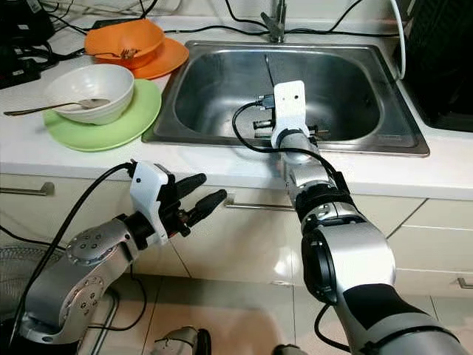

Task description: Kitchen organization

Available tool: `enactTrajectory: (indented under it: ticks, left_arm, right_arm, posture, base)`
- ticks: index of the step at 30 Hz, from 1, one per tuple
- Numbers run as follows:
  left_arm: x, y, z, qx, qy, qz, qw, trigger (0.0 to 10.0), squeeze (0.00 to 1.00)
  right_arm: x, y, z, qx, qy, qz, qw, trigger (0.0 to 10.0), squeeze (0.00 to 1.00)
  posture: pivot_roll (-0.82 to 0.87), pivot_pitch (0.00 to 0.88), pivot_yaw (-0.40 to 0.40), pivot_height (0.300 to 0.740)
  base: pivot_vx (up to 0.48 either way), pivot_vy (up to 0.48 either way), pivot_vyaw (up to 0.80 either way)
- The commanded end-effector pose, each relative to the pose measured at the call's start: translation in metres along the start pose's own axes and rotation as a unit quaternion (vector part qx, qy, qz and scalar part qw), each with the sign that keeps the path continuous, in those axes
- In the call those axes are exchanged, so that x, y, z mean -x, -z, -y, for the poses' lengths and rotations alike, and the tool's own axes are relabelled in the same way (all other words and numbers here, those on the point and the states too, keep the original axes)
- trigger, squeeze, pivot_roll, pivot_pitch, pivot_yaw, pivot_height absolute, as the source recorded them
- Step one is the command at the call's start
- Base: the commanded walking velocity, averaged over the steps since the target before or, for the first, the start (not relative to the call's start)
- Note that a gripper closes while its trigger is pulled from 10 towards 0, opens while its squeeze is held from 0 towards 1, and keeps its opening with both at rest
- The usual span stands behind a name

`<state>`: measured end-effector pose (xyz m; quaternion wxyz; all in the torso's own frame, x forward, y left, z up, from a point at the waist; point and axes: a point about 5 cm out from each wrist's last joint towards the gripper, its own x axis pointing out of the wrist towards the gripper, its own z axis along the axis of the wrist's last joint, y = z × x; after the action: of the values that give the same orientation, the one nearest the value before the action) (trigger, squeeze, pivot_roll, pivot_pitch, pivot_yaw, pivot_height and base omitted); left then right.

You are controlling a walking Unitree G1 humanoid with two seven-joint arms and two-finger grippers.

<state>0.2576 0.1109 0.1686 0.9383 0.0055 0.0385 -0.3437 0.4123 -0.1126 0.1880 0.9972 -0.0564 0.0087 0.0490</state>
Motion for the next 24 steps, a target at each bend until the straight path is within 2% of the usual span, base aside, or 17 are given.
enactTrajectory:
  ticks: [1, 17, 18, 19, 24]
  left_arm:
    - [0.0019, -0.0038, -0.0032, -0.007, -0.014, 0.004, 1.000, 10.0, 0.00]
    - [0.0035, -0.0050, -0.0063, -0.006, -0.024, 0.002, 1.000, 10.0, 0.00]
    - [0.0032, -0.0054, -0.0067, -0.007, -0.024, 0.002, 1.000, 10.0, 0.00]
    - [0.0029, -0.0056, -0.0071, -0.008, -0.024, 0.002, 1.000, 10.0, 0.00]
    - [0.0022, -0.0075, -0.0097, -0.012, -0.029, 0.008, 0.999, 10.0, 0.00]
  right_arm:
    - [0.0002, 0.0016, -0.0017, 0.004, -0.007, -0.006, 1.000, 10.0, 1.00]
    - [0.0002, 0.0012, -0.0074, 0.006, -0.012, -0.003, 1.000, 10.0, 1.00]
    - [0.0002, 0.0012, -0.0078, 0.006, -0.013, -0.003, 1.000, 10.0, 0.41]
    - [0.0002, 0.0010, -0.0081, 0.006, -0.013, -0.003, 1.000, 10.0, 0.00]
    - [-0.0012, -0.0072, -0.0062, 0.000, -0.009, 0.016, 1.000, 10.0, 0.00]
  posture:
    - [0.34, 0.160, 0.032, 0.740]
    - [0.35, 0.136, 0.029, 0.740]
    - [0.35, 0.134, 0.029, 0.740]
    - [0.35, 0.129, 0.030, 0.740]
    - [0.35, 0.118, 0.032, 0.740]
  base:
    - [0.000, 0.000, 0.00]
    - [0.000, 0.000, 0.00]
    - [0.000, 0.000, 0.00]
    - [0.000, 0.000, 0.00]
    - [0.000, 0.000, 0.00]
